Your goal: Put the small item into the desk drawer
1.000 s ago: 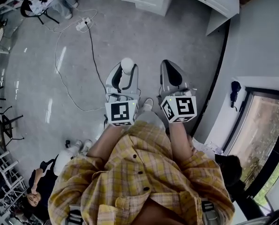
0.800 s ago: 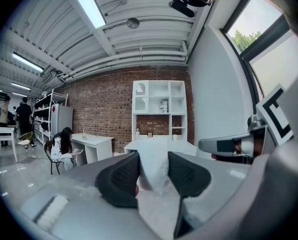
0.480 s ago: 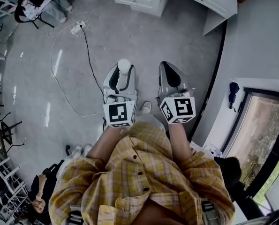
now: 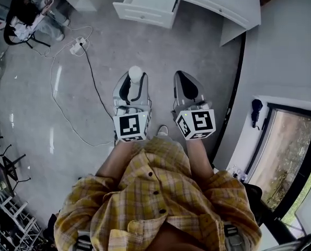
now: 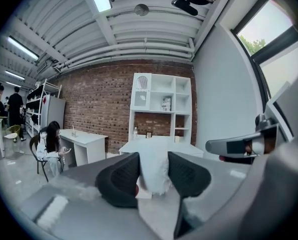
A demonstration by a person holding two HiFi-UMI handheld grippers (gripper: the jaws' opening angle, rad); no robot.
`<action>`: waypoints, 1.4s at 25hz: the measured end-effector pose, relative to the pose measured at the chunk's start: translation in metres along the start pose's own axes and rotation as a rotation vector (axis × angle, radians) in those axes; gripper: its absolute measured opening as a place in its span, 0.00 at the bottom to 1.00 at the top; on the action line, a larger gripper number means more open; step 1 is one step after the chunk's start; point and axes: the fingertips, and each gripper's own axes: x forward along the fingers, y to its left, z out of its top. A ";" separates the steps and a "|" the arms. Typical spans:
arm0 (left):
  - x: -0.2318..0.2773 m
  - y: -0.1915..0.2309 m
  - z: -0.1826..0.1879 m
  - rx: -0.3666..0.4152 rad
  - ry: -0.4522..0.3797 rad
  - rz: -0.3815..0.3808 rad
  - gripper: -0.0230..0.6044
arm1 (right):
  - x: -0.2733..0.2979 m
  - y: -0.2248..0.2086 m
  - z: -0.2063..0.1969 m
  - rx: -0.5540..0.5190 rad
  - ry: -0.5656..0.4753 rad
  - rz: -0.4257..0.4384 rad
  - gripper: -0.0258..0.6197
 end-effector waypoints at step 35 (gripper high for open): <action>0.291 0.106 0.038 0.033 0.047 -0.143 0.32 | 0.279 -0.103 0.059 0.025 -0.025 -0.118 0.04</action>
